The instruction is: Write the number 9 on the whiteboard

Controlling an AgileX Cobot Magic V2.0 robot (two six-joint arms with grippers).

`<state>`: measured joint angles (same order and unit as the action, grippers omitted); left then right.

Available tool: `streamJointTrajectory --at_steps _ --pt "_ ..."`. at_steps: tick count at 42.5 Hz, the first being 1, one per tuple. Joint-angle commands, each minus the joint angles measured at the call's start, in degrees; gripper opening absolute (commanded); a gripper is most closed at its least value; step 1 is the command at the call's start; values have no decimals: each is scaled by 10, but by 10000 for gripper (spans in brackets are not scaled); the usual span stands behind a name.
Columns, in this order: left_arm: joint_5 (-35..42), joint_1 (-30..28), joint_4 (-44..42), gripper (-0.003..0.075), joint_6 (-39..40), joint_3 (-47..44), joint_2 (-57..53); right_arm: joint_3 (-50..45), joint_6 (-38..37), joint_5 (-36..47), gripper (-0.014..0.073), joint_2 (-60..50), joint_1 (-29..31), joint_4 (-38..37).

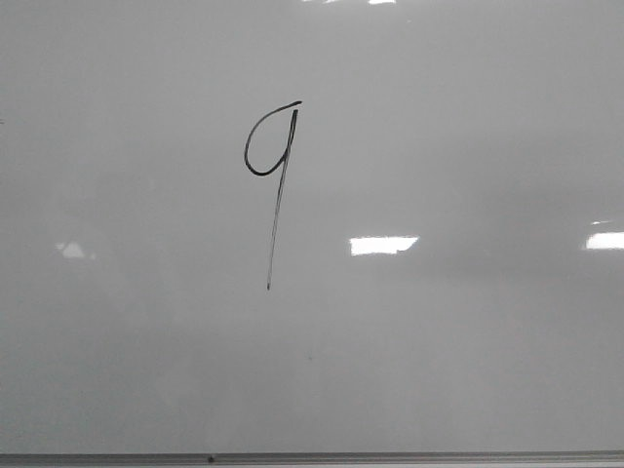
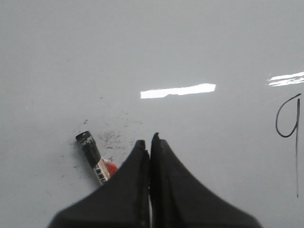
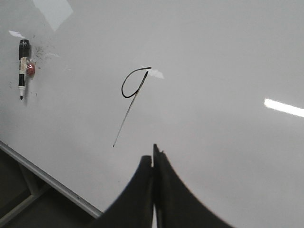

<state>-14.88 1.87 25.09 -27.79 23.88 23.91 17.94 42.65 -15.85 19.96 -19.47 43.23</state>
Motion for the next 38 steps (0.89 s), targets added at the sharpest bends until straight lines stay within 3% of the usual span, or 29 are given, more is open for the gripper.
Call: streamJointTrajectory --at_steps 1,4,14,24,38 --pt "45 -1 -110 -19 133 -7 -29 16 2 34 -20 1 5 11" --pt "46 -1 -195 -19 212 -41 -72 16 2 34 -20 1 5 11" --pt "47 -2 -251 -19 284 -162 -220 16 2 34 -20 1 5 11" --pt "102 -2 -247 -19 287 -243 -254 16 2 33 -20 1 5 11" --pt "108 -2 -247 -19 286 -243 -253 16 2 32 -20 1 5 11"
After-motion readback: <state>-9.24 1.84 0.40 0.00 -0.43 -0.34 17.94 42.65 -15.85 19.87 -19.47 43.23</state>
